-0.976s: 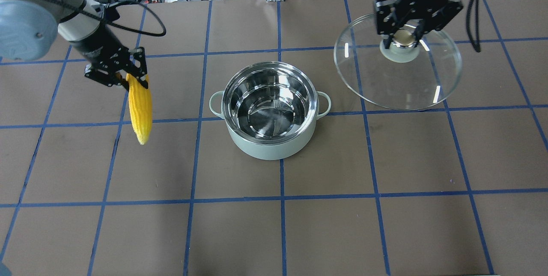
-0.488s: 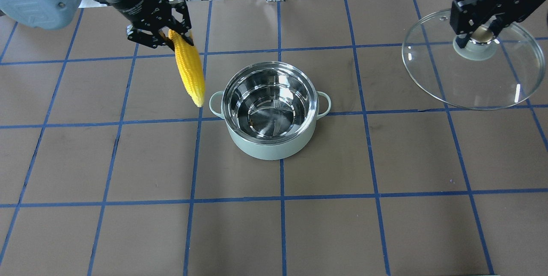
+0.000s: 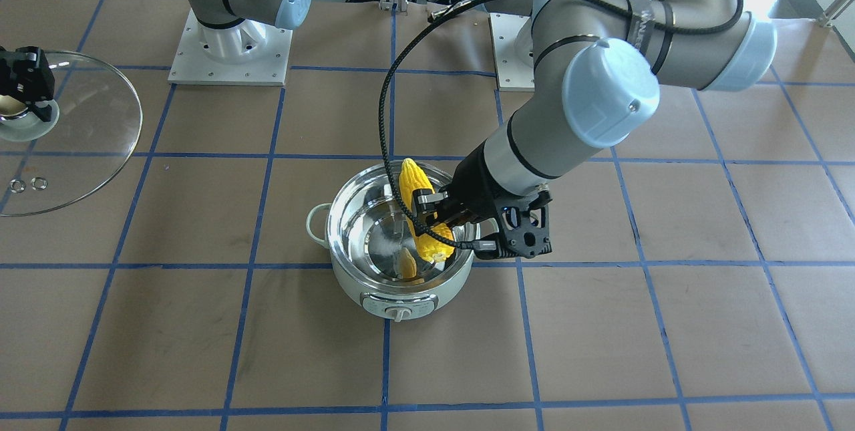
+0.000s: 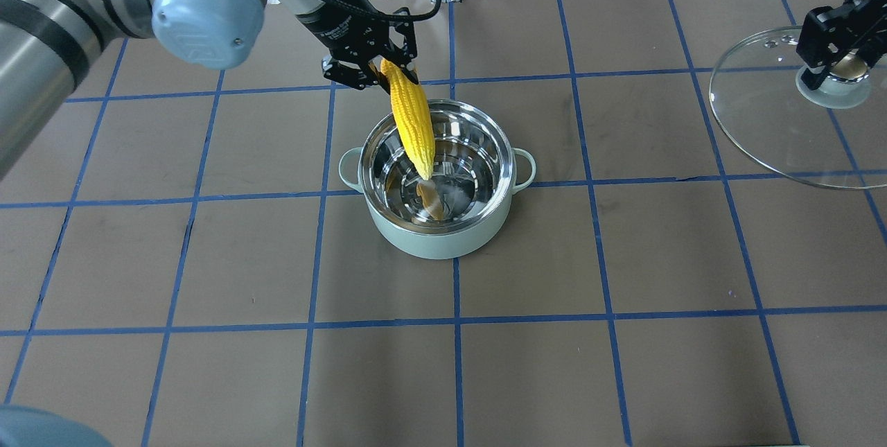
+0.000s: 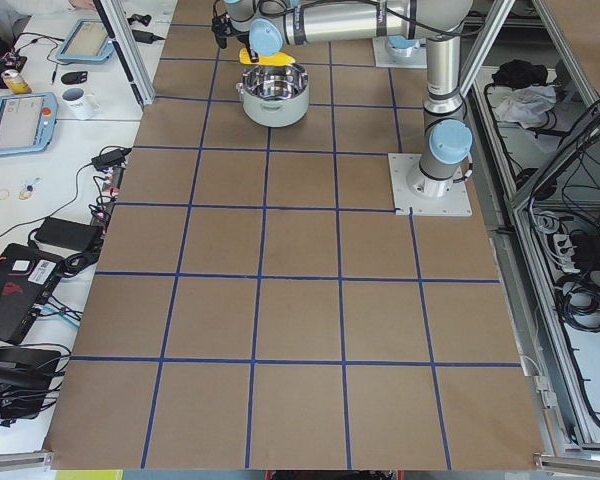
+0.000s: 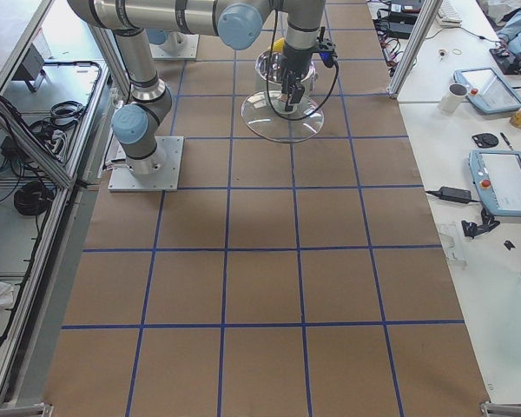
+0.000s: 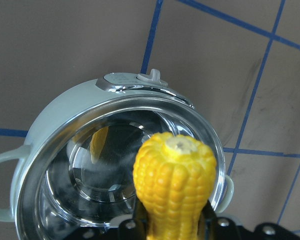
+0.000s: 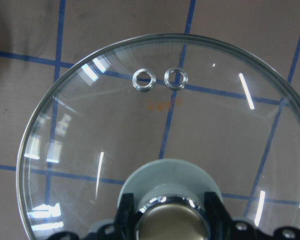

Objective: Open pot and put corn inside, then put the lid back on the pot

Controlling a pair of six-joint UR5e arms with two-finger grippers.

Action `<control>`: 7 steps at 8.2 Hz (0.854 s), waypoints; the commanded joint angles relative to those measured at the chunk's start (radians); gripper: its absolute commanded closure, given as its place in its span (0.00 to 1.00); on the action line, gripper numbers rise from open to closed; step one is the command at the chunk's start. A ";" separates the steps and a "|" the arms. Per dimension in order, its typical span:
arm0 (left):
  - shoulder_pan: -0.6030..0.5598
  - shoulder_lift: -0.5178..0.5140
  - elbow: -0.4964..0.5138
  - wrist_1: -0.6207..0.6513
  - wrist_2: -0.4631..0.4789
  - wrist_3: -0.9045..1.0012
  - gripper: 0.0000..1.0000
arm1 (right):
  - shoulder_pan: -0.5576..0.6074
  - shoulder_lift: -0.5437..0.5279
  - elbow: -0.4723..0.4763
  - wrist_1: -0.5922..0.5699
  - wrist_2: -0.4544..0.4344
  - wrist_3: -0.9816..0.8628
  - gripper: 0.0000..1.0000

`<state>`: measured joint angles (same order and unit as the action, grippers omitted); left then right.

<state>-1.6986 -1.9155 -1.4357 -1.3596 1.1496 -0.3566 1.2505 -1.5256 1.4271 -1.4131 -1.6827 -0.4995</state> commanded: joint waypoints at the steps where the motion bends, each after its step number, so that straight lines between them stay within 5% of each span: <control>1: -0.024 -0.056 -0.003 0.004 0.015 0.034 1.00 | -0.006 0.002 0.001 0.000 0.000 -0.014 0.93; 6: -0.026 -0.112 -0.028 0.004 0.016 0.021 0.98 | -0.008 0.005 0.001 0.002 0.001 -0.014 0.93; 7: -0.027 -0.114 -0.054 0.005 0.015 0.022 0.72 | -0.008 0.005 0.001 0.003 0.001 -0.011 0.93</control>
<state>-1.7230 -2.0233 -1.4551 -1.3557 1.1657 -0.3339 1.2426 -1.5203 1.4281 -1.4113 -1.6814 -0.5140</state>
